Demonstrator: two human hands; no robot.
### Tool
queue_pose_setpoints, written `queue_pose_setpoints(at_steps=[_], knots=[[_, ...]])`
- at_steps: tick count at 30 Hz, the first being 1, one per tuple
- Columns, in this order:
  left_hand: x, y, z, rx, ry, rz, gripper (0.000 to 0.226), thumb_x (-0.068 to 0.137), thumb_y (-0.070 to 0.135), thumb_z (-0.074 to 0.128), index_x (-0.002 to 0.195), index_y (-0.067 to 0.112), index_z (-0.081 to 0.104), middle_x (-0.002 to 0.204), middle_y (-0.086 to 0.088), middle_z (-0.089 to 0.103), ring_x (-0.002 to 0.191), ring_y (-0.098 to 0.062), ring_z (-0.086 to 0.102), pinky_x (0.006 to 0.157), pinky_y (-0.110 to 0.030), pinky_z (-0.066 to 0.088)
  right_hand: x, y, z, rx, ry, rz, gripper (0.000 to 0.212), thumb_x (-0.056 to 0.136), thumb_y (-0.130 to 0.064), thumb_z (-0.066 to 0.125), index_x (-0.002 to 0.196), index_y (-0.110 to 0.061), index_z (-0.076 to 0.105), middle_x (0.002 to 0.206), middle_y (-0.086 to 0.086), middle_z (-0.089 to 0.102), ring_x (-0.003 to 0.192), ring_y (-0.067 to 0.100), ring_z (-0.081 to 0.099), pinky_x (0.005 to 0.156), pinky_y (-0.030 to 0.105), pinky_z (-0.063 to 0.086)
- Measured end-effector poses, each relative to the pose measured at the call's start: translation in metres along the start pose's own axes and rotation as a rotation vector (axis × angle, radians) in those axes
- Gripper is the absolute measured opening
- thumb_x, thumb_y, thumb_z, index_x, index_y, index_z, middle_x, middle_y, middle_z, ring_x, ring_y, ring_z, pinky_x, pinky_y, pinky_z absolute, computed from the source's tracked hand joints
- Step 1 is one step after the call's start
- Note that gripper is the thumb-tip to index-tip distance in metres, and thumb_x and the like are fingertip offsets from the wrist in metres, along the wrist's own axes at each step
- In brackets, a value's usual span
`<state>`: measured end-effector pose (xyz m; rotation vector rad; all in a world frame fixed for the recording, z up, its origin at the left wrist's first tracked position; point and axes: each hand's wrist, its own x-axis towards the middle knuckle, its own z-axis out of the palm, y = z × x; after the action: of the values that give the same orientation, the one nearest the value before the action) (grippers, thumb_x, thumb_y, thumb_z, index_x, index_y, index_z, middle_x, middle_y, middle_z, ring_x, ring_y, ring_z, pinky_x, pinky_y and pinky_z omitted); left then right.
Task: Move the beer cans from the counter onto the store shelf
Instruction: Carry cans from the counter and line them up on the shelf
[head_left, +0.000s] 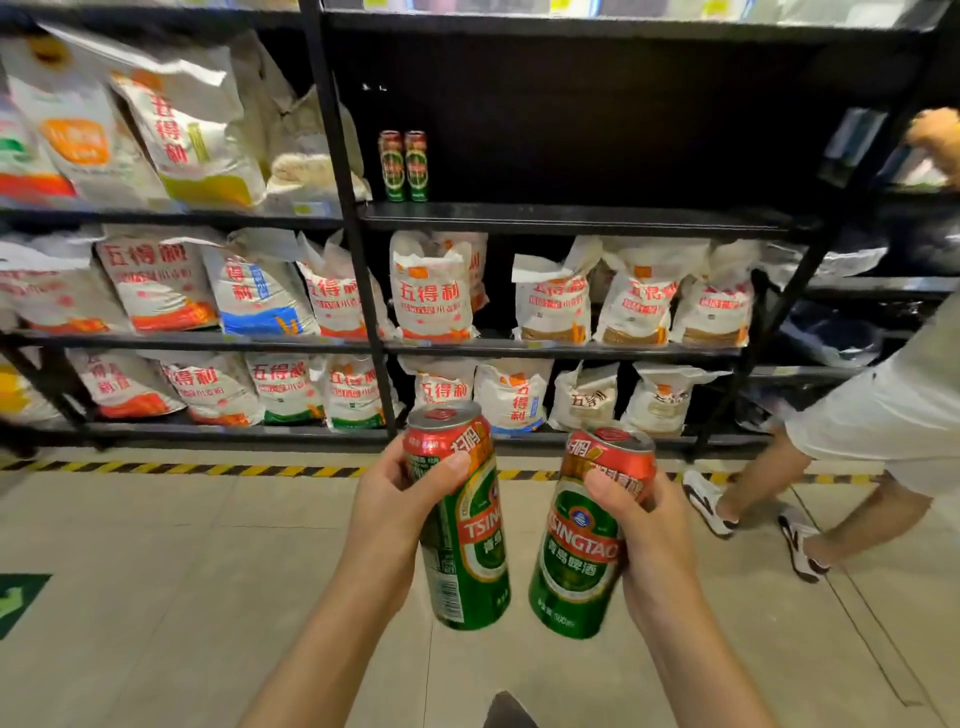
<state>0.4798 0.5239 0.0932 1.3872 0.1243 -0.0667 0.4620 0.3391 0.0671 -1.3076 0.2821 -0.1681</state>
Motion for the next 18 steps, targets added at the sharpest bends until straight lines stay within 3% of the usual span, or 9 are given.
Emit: queue_pose_setpoints(at_steps=[8, 12, 18], knots=[[0.145, 0.029, -0.002, -0.017, 0.191, 0.06, 0.042, 0.055, 0.034, 0.068, 0.096, 0.029, 0.061, 0.085, 0.01, 0.073, 0.081, -0.01, 0.069, 0.07, -0.028, 0.049, 0.172, -0.015, 0.064, -0.027, -0.18, 0.014, 0.061, 0.046, -0.038, 0.08, 0.102, -0.025, 0.062, 0.093, 0.0, 0.073, 0.084, 0.018, 0.071, 0.066, 0.028, 0.053], [0.209, 0.039, -0.02, -0.036, 0.271, 0.07, 0.039, 0.058, 0.032, 0.066, 0.097, 0.027, 0.061, 0.083, 0.01, 0.073, 0.078, -0.01, 0.07, 0.068, -0.029, 0.049, 0.242, -0.014, 0.105, -0.024, -0.235, 0.022, 0.069, 0.041, -0.045, 0.078, 0.104, -0.023, 0.062, 0.094, 0.001, 0.073, 0.085, 0.019, 0.071, 0.068, 0.031, 0.054], [0.327, 0.045, -0.055, -0.038, 0.325, 0.08, 0.048, 0.056, 0.033, 0.082, 0.099, 0.025, 0.064, 0.091, 0.002, 0.074, 0.087, -0.02, 0.07, 0.079, -0.039, 0.052, 0.346, 0.001, 0.167, -0.032, -0.263, 0.016, 0.066, 0.04, -0.044, 0.077, 0.102, -0.025, 0.063, 0.092, -0.001, 0.074, 0.081, 0.017, 0.071, 0.062, 0.025, 0.055]])
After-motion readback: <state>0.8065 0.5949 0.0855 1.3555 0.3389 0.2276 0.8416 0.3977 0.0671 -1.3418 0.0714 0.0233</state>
